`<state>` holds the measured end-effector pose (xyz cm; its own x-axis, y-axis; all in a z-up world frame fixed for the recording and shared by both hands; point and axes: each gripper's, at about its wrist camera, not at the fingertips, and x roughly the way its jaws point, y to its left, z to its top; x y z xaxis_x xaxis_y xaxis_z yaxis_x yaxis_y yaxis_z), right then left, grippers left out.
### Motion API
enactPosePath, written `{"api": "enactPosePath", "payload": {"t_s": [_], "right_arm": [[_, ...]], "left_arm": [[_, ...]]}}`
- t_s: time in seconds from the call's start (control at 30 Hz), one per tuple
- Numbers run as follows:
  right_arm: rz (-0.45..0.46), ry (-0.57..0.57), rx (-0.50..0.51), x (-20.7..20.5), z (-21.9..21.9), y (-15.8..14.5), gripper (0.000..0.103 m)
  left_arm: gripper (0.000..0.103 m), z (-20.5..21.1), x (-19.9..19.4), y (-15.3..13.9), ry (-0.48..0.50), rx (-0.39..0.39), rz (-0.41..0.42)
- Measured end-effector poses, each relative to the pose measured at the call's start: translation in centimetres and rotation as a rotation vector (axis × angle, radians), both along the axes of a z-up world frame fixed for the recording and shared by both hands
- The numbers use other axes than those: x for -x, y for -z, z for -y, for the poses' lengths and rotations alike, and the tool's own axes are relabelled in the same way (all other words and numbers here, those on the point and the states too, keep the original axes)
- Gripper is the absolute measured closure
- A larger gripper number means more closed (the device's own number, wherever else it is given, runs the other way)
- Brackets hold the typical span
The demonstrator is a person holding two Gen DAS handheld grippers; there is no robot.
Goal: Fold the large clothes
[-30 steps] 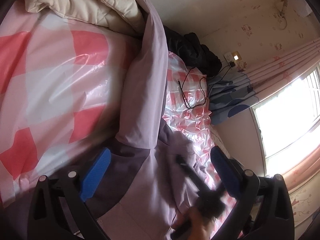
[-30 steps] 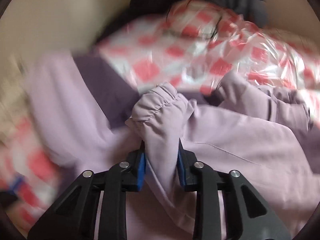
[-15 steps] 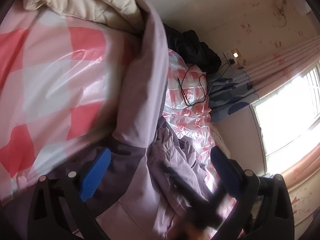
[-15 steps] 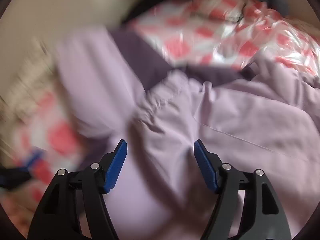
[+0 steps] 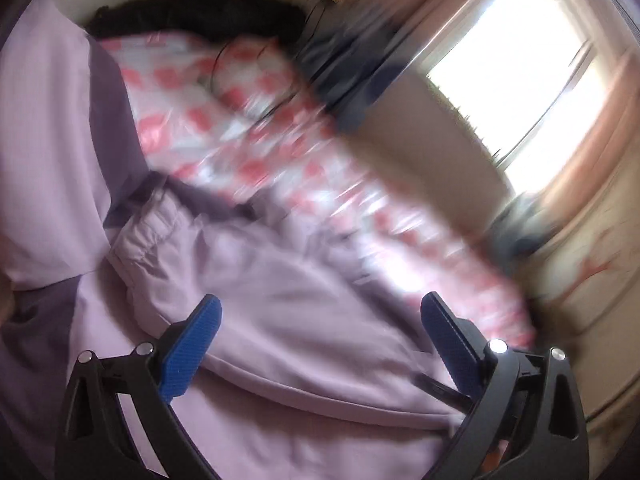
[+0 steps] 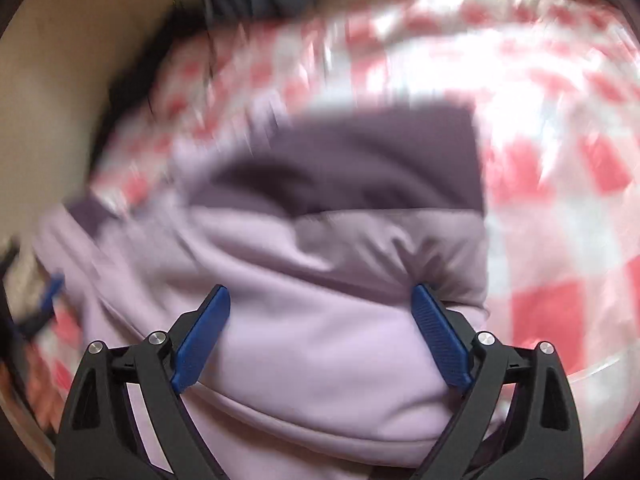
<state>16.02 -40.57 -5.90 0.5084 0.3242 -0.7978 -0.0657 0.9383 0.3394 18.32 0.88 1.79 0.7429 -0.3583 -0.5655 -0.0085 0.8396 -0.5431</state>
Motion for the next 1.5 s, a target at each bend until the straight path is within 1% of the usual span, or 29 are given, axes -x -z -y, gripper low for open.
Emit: {"api": "enactPosePath", "payload": {"t_s": [0.07,0.1,0.13,0.23,0.27,0.3,0.37,0.4,0.43,0.5,0.6,0.63,0.67,0.7,0.73,0.8,0.87,0.97,1.0,1.03,1.1,1.13,1.2,1.23,1.3,1.37,1.43,1.47,1.5], "right_arm": [[0.039,0.004,-0.006,0.9,0.4,-0.9,0.014],[0.069,0.018,-0.047,1.7,0.7,-1.8,0.014],[0.09,0.031,-0.075,2.1,1.0,-2.2,0.014],[0.15,0.063,-0.154,4.9,1.3,-4.4,0.014],[0.171,0.06,-0.17,6.0,1.0,-5.0,0.014],[0.188,0.062,-0.189,7.2,0.8,-5.5,0.013],[0.208,0.074,-0.252,10.1,0.9,-6.3,0.011],[0.229,0.082,-0.291,11.4,0.7,-6.2,0.009],[0.251,0.086,-0.316,12.2,0.5,-6.6,0.007],[0.273,0.074,-0.344,13.3,-0.2,-6.4,0.007],[0.24,0.032,-0.342,13.6,-1.1,-5.7,0.007],[0.233,0.027,-0.337,13.7,-1.3,-5.6,0.007],[0.222,0.023,-0.333,13.7,-1.5,-5.2,0.007],[0.203,0.024,-0.329,13.6,-1.6,-4.6,0.007],[0.187,0.028,-0.324,13.5,-1.7,-4.2,0.007],[0.156,0.045,-0.331,13.0,-1.5,-3.2,0.007],[0.117,0.062,-0.339,12.6,-1.3,-2.2,0.007],[0.109,0.048,-0.309,12.3,-1.8,-1.5,0.007],[0.108,0.036,-0.295,12.3,-2.2,-1.5,0.007],[0.108,0.031,-0.289,12.3,-2.3,-1.4,0.007],[0.11,0.022,-0.275,12.3,-2.6,-1.3,0.007],[0.105,0.018,-0.275,12.3,-2.7,-1.1,0.007],[0.103,0.018,-0.28,12.3,-2.6,-1.1,0.007],[0.1,0.018,-0.282,12.3,-2.5,-1.0,0.007],[0.098,0.019,-0.285,12.4,-2.4,-0.9,0.007],[0.098,0.017,-0.286,12.4,-2.5,-1.0,0.007],[0.096,0.016,-0.287,12.3,-2.5,-1.0,0.007],[0.095,0.016,-0.287,12.3,-2.5,-1.0,0.007],[0.096,0.016,-0.288,12.3,-2.5,-1.0,0.007]], "left_arm": [[0.009,-0.3,-2.6,4.6,-0.068,-0.024,-0.179],[0.012,-0.8,-3.4,6.7,-0.077,-0.012,-0.24],[0.012,-0.9,-3.9,8.2,-0.054,-0.031,-0.256],[0.012,0.5,-3.8,7.3,-0.013,-0.133,-0.251],[0.012,0.5,-3.5,6.1,0.002,-0.119,-0.242],[0.012,-0.3,-2.8,4.1,0.016,-0.079,-0.198],[0.012,-2.6,-1.6,0.0,-0.022,-0.091,-0.09],[0.007,-4.3,-0.9,-2.2,-0.054,-0.114,-0.029],[0.007,-6.8,-0.5,-5.1,-0.114,-0.142,0.036],[0.007,-12.6,-1.0,-9.8,-0.247,-0.182,0.106],[0.007,-20.7,-3.3,-14.1,-0.37,-0.204,0.129],[0.007,-24.3,-4.2,-15.3,-0.427,-0.207,0.127],[0.007,-27.1,-4.8,-15.9,-0.473,-0.221,0.115],[0.007,-30.8,-5.5,-16.3,-0.541,-0.234,0.074],[0.007,-33.1,-5.5,-16.4,-0.58,-0.223,0.053],[0.007,-38.8,-4.8,-15.6,-0.645,-0.086,0.019],[0.007,-42.1,-4.3,-14.4,-0.635,0.063,0.015],[0.007,-43.4,-4.7,-13.1,-0.59,0.142,-0.003],[0.007,-43.4,-5.0,-12.7,-0.578,0.134,-0.016],[0.008,-43.2,-5.0,-12.7,-0.595,0.104,-0.018],[0.008,-43.0,-4.4,-12.3,-0.625,0.076,0.017],[0.008,-43.4,-4.6,-11.9,-0.619,0.072,-0.013],[0.008,-43.6,-5.9,-10.8,-0.587,0.048,-0.114],[0.008,-43.0,-7.1,-10.3,-0.573,-0.009,-0.174],[0.008,-42.8,-7.5,-9.7,-0.598,-0.044,-0.19],[0.008,-43.2,-7.6,-9.3,-0.638,-0.038,-0.201],[0.014,-43.5,-7.8,-9.0,-0.674,-0.033,-0.216],[0.039,-43.7,-7.7,-8.8,-0.692,-0.02,-0.215],[0.071,-44.1,-7.6,-8.5,-0.692,0.009,-0.218]]}}
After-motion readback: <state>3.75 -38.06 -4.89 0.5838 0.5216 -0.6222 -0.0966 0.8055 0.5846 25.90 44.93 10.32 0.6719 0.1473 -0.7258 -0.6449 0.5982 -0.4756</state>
